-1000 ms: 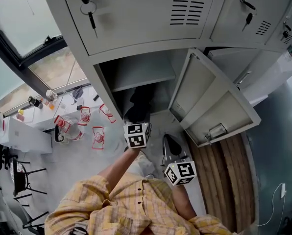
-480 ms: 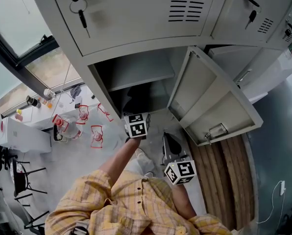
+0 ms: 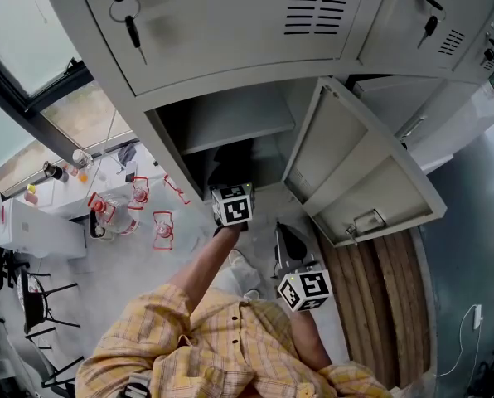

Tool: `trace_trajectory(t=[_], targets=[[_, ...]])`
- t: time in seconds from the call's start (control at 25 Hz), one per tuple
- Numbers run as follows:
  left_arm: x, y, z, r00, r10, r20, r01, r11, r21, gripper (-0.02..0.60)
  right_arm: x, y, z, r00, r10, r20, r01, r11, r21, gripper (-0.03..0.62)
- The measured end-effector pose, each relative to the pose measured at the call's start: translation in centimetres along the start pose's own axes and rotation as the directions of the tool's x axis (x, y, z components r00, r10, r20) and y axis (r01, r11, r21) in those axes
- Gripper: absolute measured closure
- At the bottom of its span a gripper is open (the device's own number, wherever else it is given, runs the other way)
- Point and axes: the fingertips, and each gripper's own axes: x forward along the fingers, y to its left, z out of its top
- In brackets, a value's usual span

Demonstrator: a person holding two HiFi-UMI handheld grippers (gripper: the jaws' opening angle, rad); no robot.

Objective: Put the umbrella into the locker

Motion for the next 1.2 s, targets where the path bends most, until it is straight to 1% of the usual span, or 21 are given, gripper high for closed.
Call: trace_trajectory(t=[0.12,0.2,0.28,0.4,0.52,0.84,1.08,1.2], targets=[[0.0,0.1,0.0,1.0,0.0,0.004,0.0,1.0,-0.023,0.314,-0.1,-0.2,-0.1,1.0,-0.007,0.0,0.007,1.0,0.006,0.595],[0.0,-0.1,0.1,1.0,-0.007,0.008,0.007,1.0,-0.018,0.304,-0.2,-0.2,-0.1,1.0,-0.011,0.001,0.011,1.0,0.01,0.595],[0.0,-0.4,0.1,1.0,-0.026,0.011,0.026,1.0,-0.01,0.284,-0.4,-0.1,0.0,1.0,-0.012,0.003,0.012,1.0,0.011,0.595],[-0.2,-0.7,0.3,0.998,-0.062,0.024,0.063,0.998,-0.025,0.248,-0.6,0.0,-0.1,1.0,-0.013,0.004,0.013,1.0,0.013,0.595],[-1.0,-0.9,0.5,0.997,-0.077,0.027,0.078,0.997,-0.026,0.23,-0.9,0.2,-0.2,1.0,-0.016,0.002,0.016,1.0,0.015,0.595],[-3.3,-1.1,1.6,0.994,-0.088,0.072,0.087,0.996,0.011,0.227,-1.9,1.4,0.1,1.0,-0.012,0.016,0.012,1.0,-0.002,0.595],[-6.5,-1.6,2.0,0.988,-0.121,0.093,0.118,0.992,0.034,0.229,-2.9,2.5,0.1,1.0,-0.017,0.024,0.017,1.0,-0.008,0.595],[-8.4,-1.8,2.0,0.985,-0.14,0.102,0.136,0.99,0.04,0.258,-3.5,2.9,0.3,0.999,-0.022,0.033,0.023,1.0,-0.01,0.595]])
